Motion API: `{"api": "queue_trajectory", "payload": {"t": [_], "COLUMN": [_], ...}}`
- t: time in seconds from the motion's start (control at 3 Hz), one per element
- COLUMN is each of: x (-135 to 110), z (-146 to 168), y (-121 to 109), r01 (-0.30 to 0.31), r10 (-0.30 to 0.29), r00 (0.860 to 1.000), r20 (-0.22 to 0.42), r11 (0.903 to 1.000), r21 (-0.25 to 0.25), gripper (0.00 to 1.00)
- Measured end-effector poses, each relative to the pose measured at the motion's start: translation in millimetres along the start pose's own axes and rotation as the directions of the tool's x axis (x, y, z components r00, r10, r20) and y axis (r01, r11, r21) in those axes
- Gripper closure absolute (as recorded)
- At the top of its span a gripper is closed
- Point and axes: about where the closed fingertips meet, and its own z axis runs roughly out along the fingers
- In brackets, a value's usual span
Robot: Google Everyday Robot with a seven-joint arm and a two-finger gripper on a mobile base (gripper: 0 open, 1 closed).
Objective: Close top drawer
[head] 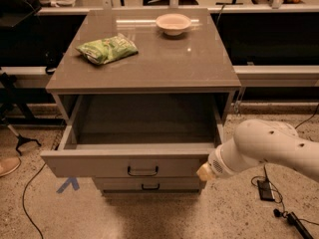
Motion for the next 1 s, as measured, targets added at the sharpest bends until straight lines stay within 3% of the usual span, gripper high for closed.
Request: {"api": "queue_trajectory", "payload": {"t": [0.33, 0.67, 1.0], "x": [-16.0, -77.9, -91.9], "z": [-10.0, -15.8, -13.9], "y": [-13.3, -51.5, -57.3], "r01": [0.01, 0.026, 0.029], "r10": [-0.013, -0.045, -0.051], "r00": [0.998, 0.981, 0.976], "r20": [0.059, 0.191, 0.213], "r11": [0.9991, 0.9945, 0.994], "r21": [0.042, 0.102, 0.105], "gripper": [1.0, 1.0, 1.0]}}
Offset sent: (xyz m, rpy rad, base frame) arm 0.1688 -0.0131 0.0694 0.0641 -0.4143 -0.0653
